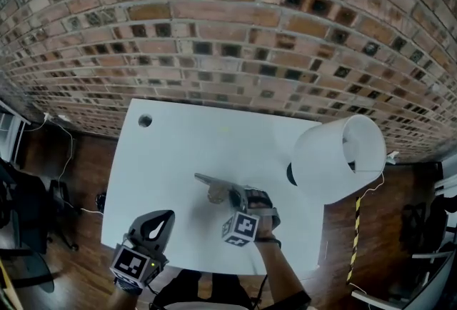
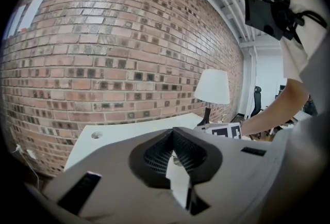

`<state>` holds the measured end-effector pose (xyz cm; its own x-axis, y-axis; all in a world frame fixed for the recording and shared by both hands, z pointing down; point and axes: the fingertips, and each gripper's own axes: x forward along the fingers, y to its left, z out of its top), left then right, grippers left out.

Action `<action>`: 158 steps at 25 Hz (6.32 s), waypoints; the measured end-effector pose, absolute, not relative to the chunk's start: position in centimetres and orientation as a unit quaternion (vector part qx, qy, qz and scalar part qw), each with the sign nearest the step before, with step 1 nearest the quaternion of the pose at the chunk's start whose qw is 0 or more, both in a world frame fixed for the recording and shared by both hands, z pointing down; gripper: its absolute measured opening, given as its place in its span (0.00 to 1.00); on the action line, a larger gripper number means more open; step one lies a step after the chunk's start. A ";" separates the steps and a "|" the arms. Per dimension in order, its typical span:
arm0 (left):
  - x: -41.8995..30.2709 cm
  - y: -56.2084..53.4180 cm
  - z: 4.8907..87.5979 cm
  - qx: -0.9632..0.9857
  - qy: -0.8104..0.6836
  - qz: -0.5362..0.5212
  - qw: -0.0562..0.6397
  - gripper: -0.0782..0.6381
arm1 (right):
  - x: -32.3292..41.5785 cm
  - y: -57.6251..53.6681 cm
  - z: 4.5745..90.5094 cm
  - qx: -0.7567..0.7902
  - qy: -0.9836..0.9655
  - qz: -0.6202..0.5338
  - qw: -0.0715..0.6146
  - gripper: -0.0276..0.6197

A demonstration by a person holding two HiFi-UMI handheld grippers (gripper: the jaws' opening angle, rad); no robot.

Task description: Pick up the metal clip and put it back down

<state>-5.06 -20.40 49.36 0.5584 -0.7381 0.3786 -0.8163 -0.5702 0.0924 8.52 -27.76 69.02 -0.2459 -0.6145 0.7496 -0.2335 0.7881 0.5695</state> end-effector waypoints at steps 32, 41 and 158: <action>-5.9 -21.8 51.9 0.863 -0.454 0.162 0.153 0.12 | 9.1 -30.8 70.5 0.320 -0.736 -0.180 0.569 0.03; -6.2 -21.7 50.9 0.867 -0.450 0.156 0.147 0.12 | 8.8 -30.7 67.5 0.375 -0.765 -0.110 0.512 0.03; -9.9 -22.7 45.4 0.877 -0.451 0.133 0.100 0.11 | 11.3 -27.2 56.2 0.487 -0.760 -0.062 0.425 0.03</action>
